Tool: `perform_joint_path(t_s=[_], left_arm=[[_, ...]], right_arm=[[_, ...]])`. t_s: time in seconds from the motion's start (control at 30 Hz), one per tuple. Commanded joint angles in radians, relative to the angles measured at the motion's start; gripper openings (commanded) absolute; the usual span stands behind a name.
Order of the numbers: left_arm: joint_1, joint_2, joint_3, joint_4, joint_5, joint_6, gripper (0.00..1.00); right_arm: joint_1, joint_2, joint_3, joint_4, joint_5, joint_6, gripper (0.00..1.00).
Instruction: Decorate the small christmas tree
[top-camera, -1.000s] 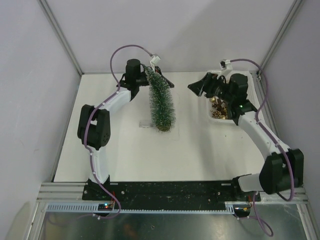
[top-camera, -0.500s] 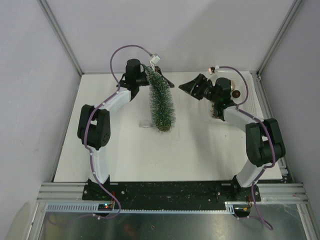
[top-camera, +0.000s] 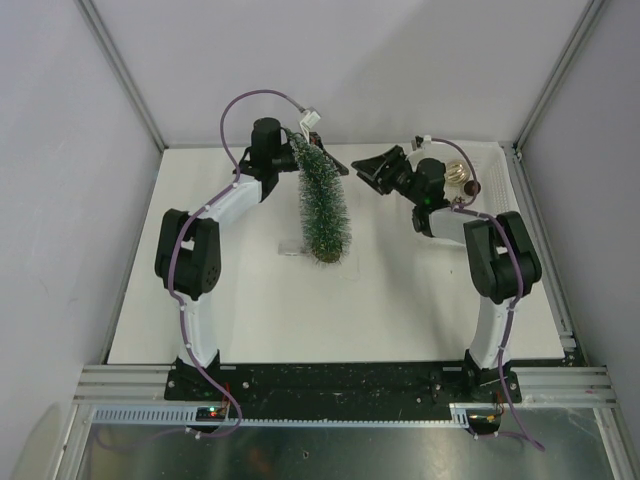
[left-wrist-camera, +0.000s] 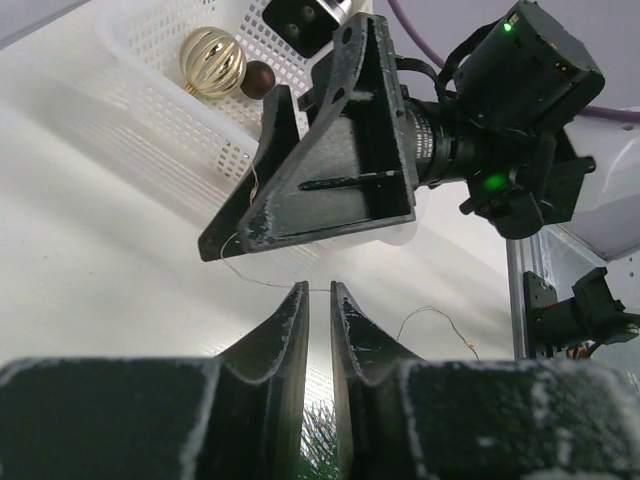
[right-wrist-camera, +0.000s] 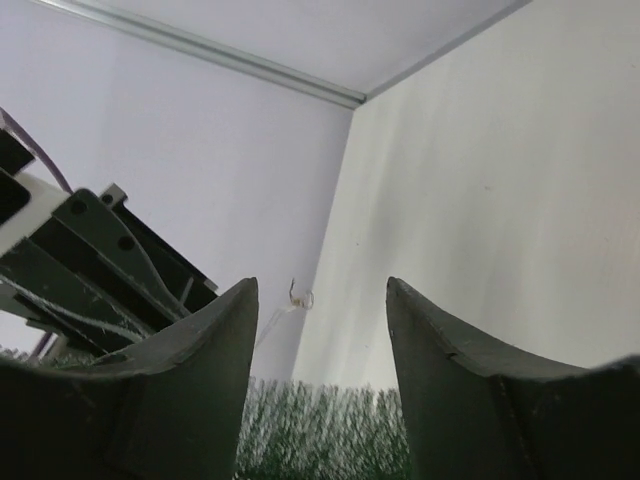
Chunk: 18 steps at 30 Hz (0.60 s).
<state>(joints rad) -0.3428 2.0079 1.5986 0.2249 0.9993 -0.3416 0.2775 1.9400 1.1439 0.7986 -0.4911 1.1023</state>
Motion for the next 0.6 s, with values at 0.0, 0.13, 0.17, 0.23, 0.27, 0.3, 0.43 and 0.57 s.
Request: perform_joint_path(t_s=[0.0, 0.13, 0.17, 0.23, 0.27, 0.3, 0.43, 0.57], left_arm=[[0.002, -0.067, 0.021, 0.041, 0.029, -0.025, 0.18], [0.002, -0.069, 0.017, 0.041, 0.038, -0.023, 0.18], [0.002, -0.071, 0.017, 0.041, 0.039, -0.023, 0.18], [0.002, -0.073, 0.016, 0.041, 0.041, -0.023, 0.18], [0.002, -0.075, 0.016, 0.041, 0.042, -0.023, 0.18], [0.002, -0.075, 0.015, 0.041, 0.042, -0.024, 0.18], [0.003, -0.080, 0.011, 0.041, 0.035, -0.025, 0.19], [0.011, -0.091, 0.004, 0.042, 0.023, -0.029, 0.20]], right_arm=[[0.009, 0.048, 0.079, 0.147, 0.043, 0.087, 0.57], [0.021, 0.090, 0.127, 0.160, 0.061, 0.107, 0.51], [0.023, 0.101, 0.137, 0.161, 0.067, 0.111, 0.49], [0.027, 0.120, 0.158, 0.166, 0.075, 0.120, 0.41], [0.028, 0.128, 0.168, 0.168, 0.078, 0.125, 0.35], [0.030, 0.136, 0.175, 0.169, 0.082, 0.130, 0.31], [0.028, 0.142, 0.185, 0.155, 0.084, 0.129, 0.06], [0.019, 0.104, 0.168, 0.080, 0.077, 0.083, 0.00]])
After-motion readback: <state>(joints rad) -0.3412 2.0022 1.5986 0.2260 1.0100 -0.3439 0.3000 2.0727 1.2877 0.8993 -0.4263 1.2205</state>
